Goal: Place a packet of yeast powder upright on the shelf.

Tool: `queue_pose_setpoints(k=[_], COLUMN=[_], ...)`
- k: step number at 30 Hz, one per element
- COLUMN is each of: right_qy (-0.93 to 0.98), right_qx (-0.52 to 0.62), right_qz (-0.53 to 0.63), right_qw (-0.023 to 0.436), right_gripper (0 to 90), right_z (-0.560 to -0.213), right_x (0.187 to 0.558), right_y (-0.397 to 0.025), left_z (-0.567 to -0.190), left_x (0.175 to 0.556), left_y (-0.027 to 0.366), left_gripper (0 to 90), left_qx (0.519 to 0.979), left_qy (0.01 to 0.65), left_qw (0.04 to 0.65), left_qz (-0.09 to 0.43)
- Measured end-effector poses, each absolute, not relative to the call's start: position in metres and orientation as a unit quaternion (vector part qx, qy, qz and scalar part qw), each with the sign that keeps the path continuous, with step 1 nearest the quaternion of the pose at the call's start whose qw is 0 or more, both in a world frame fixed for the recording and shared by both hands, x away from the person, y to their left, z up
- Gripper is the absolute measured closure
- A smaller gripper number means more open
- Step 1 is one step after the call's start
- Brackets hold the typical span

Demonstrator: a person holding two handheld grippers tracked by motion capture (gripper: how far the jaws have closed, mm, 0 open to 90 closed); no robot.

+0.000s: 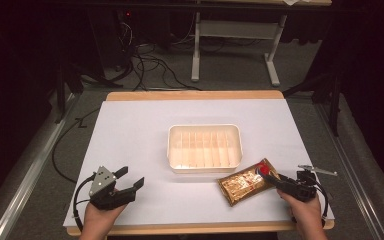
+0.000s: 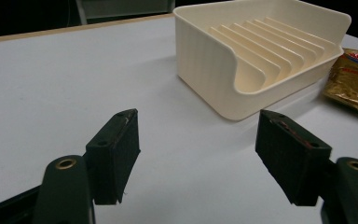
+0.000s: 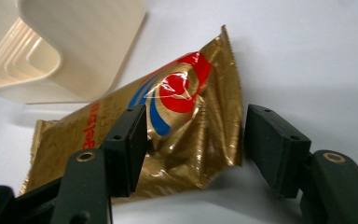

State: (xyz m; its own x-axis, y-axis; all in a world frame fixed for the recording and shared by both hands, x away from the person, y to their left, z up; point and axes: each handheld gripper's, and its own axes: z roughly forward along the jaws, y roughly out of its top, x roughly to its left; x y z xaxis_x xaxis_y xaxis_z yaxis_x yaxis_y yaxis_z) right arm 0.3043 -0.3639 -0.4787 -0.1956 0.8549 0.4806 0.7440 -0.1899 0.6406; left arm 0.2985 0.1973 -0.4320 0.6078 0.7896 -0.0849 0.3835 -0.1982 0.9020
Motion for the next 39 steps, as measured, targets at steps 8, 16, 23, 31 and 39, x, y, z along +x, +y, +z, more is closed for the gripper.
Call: queue_pose_setpoints(k=[8,16,23,31,39], right_qy=[0.606,0.606,0.608,0.607,0.611], right_qx=[0.635,0.622,0.606,0.593,0.575], right_qz=[0.478,0.493,0.508,0.519,0.531], right_qw=[0.039,0.061,0.078,0.100,0.123], right_gripper=[62.6,85.2,88.3,89.3,89.5], right_z=[-0.481,-0.473,-0.464,-0.453,-0.442], right_x=[0.311,0.312,0.313,0.308,0.298], right_y=[-0.363,-0.363,-0.360,-0.361,-0.361], left_z=[-0.432,-0.432,-0.432,-0.431,-0.431], left_x=[0.294,0.289,0.285,0.287,0.289], left_y=[0.203,0.208,0.212,0.210,0.208], left_gripper=[30.6,30.7,30.6,30.6,30.5], left_qx=[0.744,0.740,0.737,0.734,0.736], left_qy=[0.400,0.407,0.411,0.413,0.409], left_qw=[0.493,0.489,0.489,0.493,0.495], left_qz=[0.209,0.216,0.219,0.221,0.217])
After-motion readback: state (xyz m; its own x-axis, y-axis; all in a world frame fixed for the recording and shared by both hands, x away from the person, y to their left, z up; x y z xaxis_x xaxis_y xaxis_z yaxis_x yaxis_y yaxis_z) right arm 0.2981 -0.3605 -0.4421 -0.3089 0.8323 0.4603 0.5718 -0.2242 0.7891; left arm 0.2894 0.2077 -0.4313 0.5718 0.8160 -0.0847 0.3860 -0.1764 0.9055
